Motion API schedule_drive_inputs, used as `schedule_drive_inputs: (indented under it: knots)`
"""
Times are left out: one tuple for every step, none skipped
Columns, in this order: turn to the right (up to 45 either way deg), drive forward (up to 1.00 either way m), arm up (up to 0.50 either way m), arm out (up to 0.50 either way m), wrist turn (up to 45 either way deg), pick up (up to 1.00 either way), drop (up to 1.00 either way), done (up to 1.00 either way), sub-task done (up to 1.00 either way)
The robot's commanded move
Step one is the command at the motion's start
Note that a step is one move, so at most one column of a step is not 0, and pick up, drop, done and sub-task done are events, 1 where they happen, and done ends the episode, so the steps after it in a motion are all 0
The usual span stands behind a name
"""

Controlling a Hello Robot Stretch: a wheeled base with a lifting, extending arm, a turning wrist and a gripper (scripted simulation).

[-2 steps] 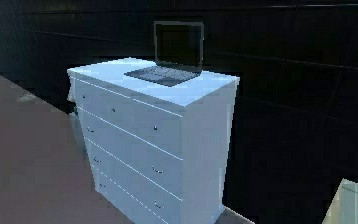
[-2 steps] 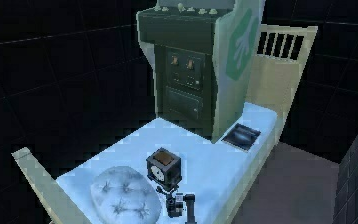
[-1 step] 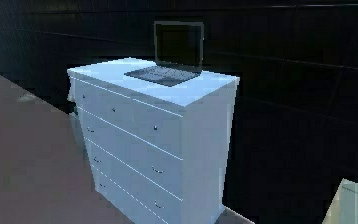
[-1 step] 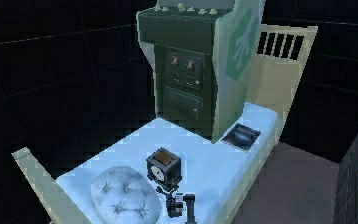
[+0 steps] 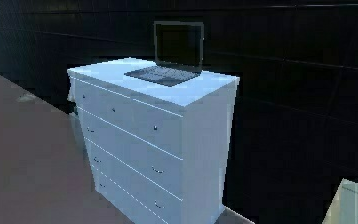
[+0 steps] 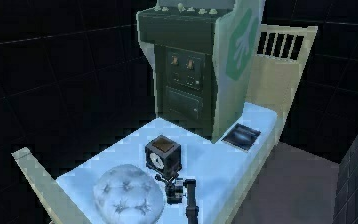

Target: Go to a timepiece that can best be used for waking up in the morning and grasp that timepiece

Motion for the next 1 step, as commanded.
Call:
schedule_drive_inputs:
  knots:
    - [0.0, 0.0, 0.0, 0.0, 0.0, 0.0, 0.0, 1.0, 0.0]
